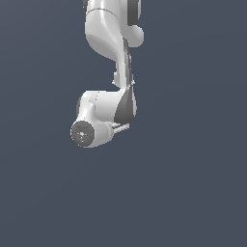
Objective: Pick up the object and move it to a goal position.
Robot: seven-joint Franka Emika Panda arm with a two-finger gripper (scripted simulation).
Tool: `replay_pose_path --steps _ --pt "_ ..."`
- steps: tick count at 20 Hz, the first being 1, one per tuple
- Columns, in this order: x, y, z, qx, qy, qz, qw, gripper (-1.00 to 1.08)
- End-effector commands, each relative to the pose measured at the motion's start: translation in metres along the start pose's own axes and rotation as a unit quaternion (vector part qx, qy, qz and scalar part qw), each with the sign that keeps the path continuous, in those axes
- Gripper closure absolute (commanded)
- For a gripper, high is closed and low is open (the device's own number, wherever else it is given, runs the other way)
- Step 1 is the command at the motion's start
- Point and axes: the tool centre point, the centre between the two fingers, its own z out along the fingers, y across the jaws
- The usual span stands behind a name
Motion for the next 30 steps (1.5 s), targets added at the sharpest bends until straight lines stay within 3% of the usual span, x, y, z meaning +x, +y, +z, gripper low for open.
replay_pose_path --steps 1,9,18,24,30 --pt "-0.002 0.006 0.005 0.011 -0.024 -0.014 0.9995 -1.00" --pt "-0.008 0.027 0.020 0.043 -0.099 -0.058 0.9925 -1.00" --pt "-0.014 0.047 0.036 0.074 -0.173 -0.101 0.9770 -1.00" --pt "-0.017 0.057 0.044 0.088 -0.210 -0.123 0.9659 -1.00" --pt "-0.019 0.062 0.048 0.096 -0.231 -0.136 0.9586 -1.00"
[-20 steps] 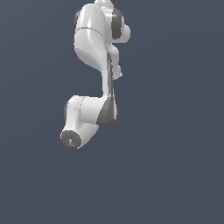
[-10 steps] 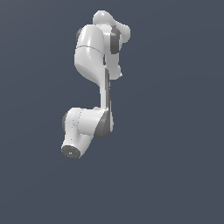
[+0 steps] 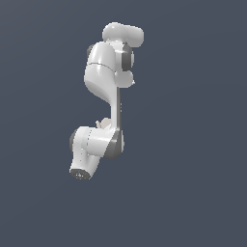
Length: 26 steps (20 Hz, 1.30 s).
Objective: Pick up the object and move it to a goal position.
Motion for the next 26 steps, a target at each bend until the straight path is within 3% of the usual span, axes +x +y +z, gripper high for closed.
replay_pose_path --steps 1,11,12,26 --pt "-0.0006 0.0018 0.0011 0.003 -0.007 -0.004 1.0000 -1.00" --pt "-0.0009 0.0046 0.0025 0.006 -0.016 -0.010 0.9998 -1.00" --pt "-0.0009 0.0046 0.0025 0.006 -0.016 -0.010 0.9998 1.08" --pt "-0.0027 0.0004 -0.0014 0.003 -0.014 -0.009 0.9999 1.08"
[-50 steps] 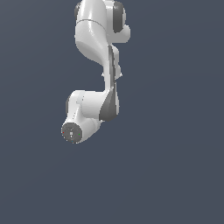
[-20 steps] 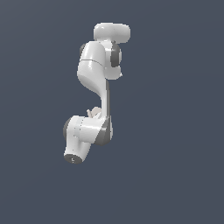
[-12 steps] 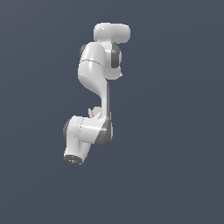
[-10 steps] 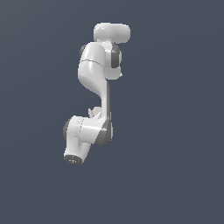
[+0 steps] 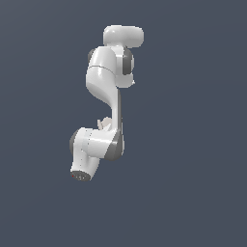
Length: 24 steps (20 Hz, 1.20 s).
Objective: Pick up the object and move it to a goal position.
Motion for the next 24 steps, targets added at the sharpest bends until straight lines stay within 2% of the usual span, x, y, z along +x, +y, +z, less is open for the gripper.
replay_pose_path --steps 1,8,13,19,24 --pt "0.001 -0.001 0.000 -0.001 0.001 0.000 1.0000 1.08" --pt "0.003 -0.006 -0.004 -0.007 0.014 0.004 0.9999 1.08" --pt "0.005 -0.015 -0.010 -0.018 0.034 0.011 0.9992 1.08" --pt "0.011 -0.033 -0.021 -0.040 0.074 0.025 0.9961 1.08" --pt "0.016 -0.053 -0.034 -0.063 0.116 0.038 0.9905 1.08"
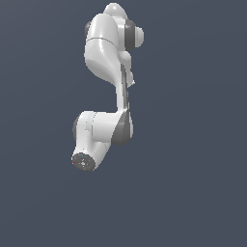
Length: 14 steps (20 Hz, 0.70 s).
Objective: Pick up the object and move it to a goal position.
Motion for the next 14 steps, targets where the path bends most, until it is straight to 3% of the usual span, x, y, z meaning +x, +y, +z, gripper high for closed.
replay_pose_path --steps 1,8,14 --pt "0.003 -0.010 -0.007 -0.012 0.023 0.007 0.9996 1.08" --pt "0.012 -0.040 -0.027 -0.049 0.090 0.029 0.9943 1.08" --pt "0.018 -0.066 -0.044 -0.081 0.149 0.048 0.9844 1.08"
